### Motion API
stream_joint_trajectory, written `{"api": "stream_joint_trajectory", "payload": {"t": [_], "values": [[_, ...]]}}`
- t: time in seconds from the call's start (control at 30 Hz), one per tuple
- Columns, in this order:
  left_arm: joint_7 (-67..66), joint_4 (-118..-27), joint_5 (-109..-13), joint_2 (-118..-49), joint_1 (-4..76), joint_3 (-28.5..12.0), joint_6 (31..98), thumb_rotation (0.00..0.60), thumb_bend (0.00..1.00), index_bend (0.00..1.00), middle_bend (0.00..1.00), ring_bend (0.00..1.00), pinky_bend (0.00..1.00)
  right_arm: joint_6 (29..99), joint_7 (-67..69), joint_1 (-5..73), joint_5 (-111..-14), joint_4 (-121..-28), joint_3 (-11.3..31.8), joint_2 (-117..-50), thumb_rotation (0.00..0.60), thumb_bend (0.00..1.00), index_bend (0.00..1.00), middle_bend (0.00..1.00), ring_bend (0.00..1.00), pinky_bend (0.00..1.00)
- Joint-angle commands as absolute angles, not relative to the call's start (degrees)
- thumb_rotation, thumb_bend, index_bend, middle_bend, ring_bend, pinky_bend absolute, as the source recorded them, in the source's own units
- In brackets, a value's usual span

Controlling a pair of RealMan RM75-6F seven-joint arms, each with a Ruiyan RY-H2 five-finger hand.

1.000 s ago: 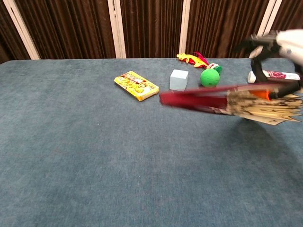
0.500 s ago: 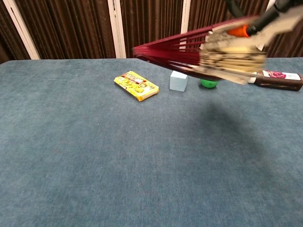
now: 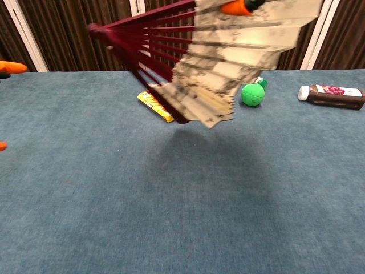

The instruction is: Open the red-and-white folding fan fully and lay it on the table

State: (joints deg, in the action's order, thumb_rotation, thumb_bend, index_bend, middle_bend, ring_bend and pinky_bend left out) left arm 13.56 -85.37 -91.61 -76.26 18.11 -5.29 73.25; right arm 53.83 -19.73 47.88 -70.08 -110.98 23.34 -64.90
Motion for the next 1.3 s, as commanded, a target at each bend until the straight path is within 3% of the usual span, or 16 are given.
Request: {"api": "stream_joint_trajectory", "payload": {"t": [0.03, 0.4, 0.77, 1.3], "values": [[15.5, -83.5, -91.2, -78.5, 19.0, -6.0, 73.5, 0.600, 0.11, 0.03, 0.00, 0.00, 0.00, 53.9, -21.2, 49.6, -67.2, -113.9, 24.4, -66.0, 0.600, 0.37, 0.86, 0.21, 0.23, 0.13], [19.4, -77.8, -92.2, -86.5, 21.0, -6.4, 76.0, 0.600, 0.12, 0.14, 0.00, 0.00, 0.08, 57.3, -29.7, 55.4, -58.7, -122.5, 26.8, -67.8, 0.600, 0.40, 0.86, 0.21, 0.23, 0.13], [20.4, -75.2, -92.4, -93.0, 22.3, -5.9, 76.5, 0.600, 0.30, 0.33, 0.09, 0.00, 0.16, 61.9, -36.1, 58.3, -53.7, -126.4, 25.8, -69.4, 0.600, 0.40, 0.87, 0.21, 0.23, 0.13], [23.8, -70.6, -92.3, -100.3, 24.6, -8.2, 80.2, 0.600, 0.42, 0.45, 0.18, 0.00, 0.17, 64.1, -36.1, 58.8, -53.3, -128.8, 24.1, -68.1, 0.600, 0.40, 0.87, 0.21, 0.23, 0.13]]}}
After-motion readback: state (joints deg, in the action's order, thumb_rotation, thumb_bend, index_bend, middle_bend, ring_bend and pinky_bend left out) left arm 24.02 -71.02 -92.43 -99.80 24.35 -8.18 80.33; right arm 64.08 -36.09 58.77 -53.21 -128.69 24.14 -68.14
